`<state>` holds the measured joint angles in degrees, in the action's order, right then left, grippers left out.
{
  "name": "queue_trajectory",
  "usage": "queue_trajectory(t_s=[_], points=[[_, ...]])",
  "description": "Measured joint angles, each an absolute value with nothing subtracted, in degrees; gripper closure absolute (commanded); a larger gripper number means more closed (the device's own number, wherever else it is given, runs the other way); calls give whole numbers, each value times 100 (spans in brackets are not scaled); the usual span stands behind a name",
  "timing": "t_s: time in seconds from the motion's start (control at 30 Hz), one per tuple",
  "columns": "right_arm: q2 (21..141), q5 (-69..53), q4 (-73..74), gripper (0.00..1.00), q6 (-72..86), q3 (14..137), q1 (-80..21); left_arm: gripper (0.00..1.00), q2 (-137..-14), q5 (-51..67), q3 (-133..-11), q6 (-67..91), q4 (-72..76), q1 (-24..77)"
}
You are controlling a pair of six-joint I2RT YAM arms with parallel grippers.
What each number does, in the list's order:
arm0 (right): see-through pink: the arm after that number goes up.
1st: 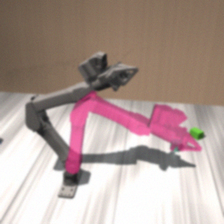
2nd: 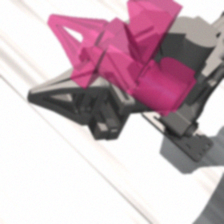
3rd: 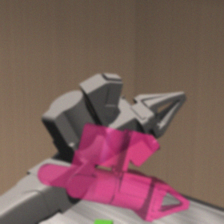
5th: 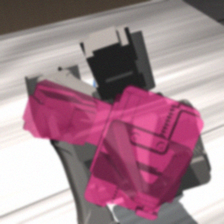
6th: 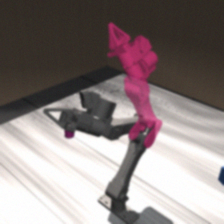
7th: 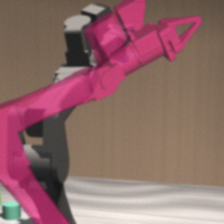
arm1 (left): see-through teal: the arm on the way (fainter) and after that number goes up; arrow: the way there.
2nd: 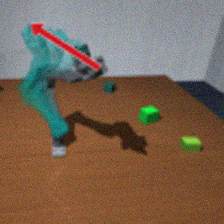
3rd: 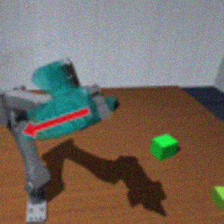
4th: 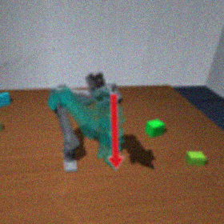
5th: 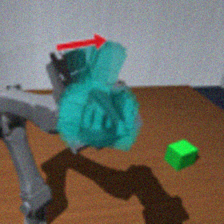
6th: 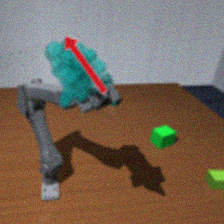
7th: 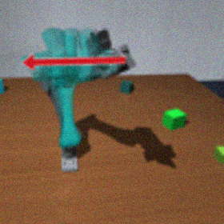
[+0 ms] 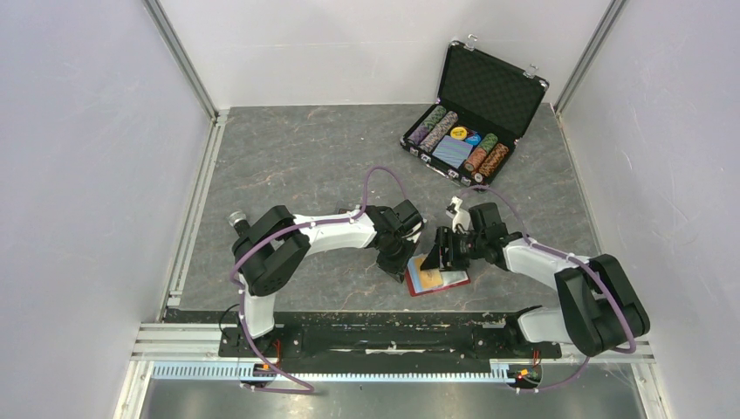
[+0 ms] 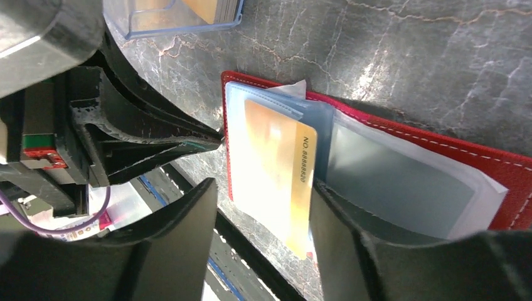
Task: Put the credit cards into the card holder
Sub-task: Insert the credit card into the card holder.
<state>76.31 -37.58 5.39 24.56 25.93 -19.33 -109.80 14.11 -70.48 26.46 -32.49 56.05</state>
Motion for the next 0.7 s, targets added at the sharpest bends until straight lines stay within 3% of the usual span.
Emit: queue_trajectory(t_s=[0.23,0.43,0.53,0.7], points=[[7609,-3553,1111,18,2200,2952,-2047,98,-11000,1428,-7072,2646,-3251,5607],[7505,-3083,1717,13,1857,3245,-2108,98,-11024,1470,-7109,2646,-3249,5612],[7463,-2849,1988,14,1684,3347,-2123,98,-11065,1514,-7155,2646,-3249,5612],[7336,-2547,2303,32,1483,3398,-2137,98,-11080,1553,-7170,2646,-3240,5612]])
